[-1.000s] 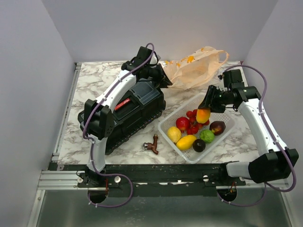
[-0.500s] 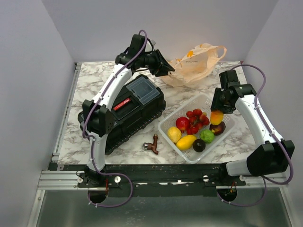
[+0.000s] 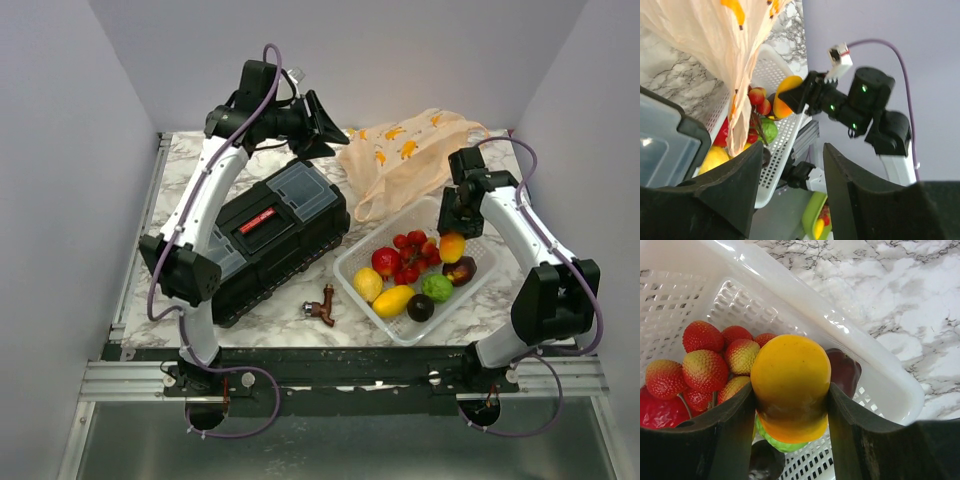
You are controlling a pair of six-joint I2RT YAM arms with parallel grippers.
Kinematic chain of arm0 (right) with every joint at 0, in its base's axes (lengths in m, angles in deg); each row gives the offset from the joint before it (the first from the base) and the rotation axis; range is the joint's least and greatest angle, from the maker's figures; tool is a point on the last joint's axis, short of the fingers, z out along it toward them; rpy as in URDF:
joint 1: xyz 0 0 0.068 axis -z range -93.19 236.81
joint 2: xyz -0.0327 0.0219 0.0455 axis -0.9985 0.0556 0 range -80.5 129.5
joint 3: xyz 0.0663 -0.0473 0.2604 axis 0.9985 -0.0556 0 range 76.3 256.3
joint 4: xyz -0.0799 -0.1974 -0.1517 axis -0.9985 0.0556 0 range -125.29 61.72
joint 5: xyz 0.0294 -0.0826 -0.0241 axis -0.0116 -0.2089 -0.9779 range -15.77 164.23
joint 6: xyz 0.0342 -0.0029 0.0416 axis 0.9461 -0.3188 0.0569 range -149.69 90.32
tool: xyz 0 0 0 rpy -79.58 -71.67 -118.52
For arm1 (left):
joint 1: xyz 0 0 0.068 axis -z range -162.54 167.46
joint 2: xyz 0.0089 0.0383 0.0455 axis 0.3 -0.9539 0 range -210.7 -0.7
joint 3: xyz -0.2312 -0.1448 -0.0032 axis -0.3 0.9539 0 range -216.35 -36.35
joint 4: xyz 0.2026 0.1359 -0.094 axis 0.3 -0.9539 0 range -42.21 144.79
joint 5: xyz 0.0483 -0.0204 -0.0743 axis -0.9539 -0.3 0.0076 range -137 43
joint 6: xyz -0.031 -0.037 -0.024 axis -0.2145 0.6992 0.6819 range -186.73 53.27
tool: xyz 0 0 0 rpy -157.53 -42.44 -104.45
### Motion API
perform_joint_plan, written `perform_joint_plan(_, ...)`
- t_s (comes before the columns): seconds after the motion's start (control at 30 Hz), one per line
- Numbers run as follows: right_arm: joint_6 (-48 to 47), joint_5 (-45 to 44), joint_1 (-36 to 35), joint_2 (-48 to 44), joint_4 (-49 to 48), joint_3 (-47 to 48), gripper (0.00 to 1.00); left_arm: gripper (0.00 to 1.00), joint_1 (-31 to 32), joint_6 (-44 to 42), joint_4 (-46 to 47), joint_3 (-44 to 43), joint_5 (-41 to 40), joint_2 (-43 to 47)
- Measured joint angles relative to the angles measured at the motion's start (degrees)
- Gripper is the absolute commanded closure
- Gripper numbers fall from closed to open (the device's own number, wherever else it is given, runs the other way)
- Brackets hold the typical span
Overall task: Take the fake fruits out of the plastic bag
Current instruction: Place the fake fruit in the bin.
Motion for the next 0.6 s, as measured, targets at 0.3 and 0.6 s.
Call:
perform_joint_plan(0.3, -0.7, 0.0, 0.0, 0.3, -0.9, -1.1, 0.28, 0.47, 0.1, -8.2, -5.7, 2.4, -2.4, 12.7)
perform_joint_plan(0.6, -0.9, 0.0, 0.0, -1.0, 0.4, -1.1, 0.18, 0.46, 0.1, -10.9, -8.1, 4.2, -3.3, 17.7)
